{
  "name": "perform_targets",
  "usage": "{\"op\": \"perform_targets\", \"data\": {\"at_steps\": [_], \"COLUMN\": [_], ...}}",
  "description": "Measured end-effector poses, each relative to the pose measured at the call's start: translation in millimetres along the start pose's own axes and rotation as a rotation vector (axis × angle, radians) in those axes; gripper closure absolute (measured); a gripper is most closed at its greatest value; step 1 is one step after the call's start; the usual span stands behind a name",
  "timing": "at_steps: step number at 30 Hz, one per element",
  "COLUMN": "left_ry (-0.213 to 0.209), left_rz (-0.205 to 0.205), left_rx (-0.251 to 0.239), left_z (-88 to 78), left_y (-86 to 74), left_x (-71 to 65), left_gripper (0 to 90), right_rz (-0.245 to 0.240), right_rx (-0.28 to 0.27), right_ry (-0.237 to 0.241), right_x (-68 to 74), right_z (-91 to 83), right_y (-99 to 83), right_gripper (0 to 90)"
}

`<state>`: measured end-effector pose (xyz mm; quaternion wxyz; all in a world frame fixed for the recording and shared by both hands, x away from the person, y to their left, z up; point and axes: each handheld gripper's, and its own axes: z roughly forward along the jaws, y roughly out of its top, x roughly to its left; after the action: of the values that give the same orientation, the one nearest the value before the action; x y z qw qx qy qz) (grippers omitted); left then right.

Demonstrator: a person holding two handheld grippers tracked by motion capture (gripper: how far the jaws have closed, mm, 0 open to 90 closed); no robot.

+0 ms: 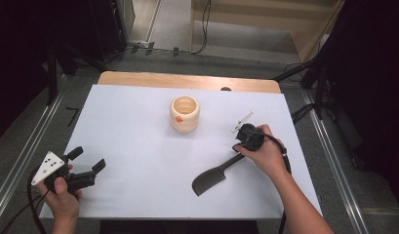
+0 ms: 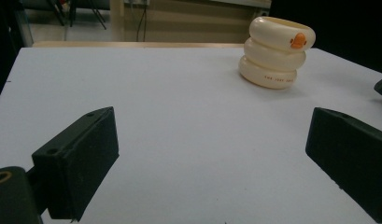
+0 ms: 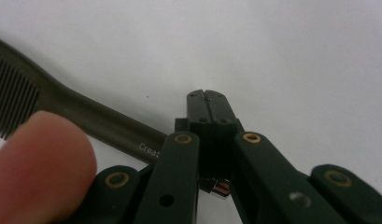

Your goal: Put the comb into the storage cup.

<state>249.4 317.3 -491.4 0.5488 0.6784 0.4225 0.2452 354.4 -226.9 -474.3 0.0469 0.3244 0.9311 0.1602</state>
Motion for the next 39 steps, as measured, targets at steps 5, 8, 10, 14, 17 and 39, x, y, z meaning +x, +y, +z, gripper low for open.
{"op": "perform_targets", "data": {"at_steps": [5, 8, 10, 14, 17, 39], "left_ry": [0.001, 0.0, 0.001, 0.001, 0.002, 0.004], "left_rz": [-0.002, -0.002, -0.002, -0.002, -0.003, 0.001], "left_rx": [0.001, -0.001, -0.001, -0.001, -0.001, 0.001], "left_z": [-0.3, -0.4, -0.4, -0.6, -0.6, -0.4], "left_y": [0.0, -0.1, -0.1, -0.1, -0.1, -0.2], "left_x": [0.1, 0.0, -0.1, 0.1, 0.2, -0.9], "left_gripper": [2.3, 2.3, 2.3, 2.3, 2.3, 2.3], "right_rz": [-0.001, -0.011, -0.009, -0.022, -0.026, -0.063], "right_rx": [0.025, 0.03, 0.031, 0.042, 0.045, 0.055], "right_ry": [-0.009, -0.003, 0.002, 0.018, 0.027, 0.058], "right_x": [1.0, 2.2, 3.0, 2.9, 3.3, 15.7], "right_z": [4.5, 5.1, 5.1, 4.5, 4.6, 3.1], "right_y": [0.5, 0.3, -0.5, -2.0, -4.0, -21.0], "right_gripper": [88.2, 88.2, 88.2, 88.2, 88.2, 88.2]}}
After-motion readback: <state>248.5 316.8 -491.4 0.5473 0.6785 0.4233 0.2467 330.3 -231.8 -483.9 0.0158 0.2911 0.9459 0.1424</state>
